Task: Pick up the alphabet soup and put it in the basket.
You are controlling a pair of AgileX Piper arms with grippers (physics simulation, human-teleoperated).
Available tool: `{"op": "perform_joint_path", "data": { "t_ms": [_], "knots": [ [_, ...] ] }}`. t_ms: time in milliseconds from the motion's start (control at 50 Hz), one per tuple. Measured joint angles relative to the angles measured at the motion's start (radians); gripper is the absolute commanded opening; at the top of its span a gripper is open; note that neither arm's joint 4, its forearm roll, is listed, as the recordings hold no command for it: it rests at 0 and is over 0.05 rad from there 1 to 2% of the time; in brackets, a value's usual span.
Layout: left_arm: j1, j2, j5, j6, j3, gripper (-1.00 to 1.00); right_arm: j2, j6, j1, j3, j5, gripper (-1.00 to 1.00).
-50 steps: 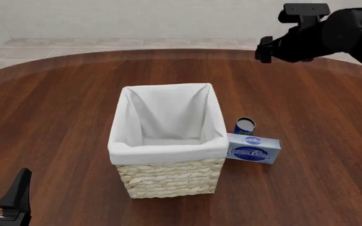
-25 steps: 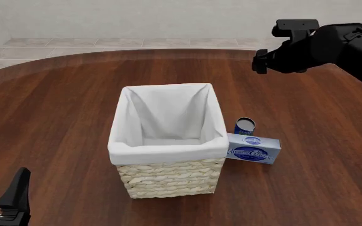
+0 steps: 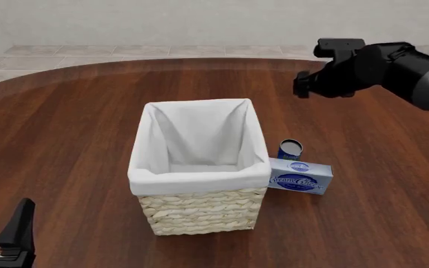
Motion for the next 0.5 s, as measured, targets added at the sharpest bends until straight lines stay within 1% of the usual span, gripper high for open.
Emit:
{"op": "perform_joint_path", "data": {
  "t_ms": [500],
  "knots": [
    [0.007,0.000,-0.002,-0.006,0.000,1.00,0.055,0.024,0.013,0.030,-0.029,1.00]
  ]
}}
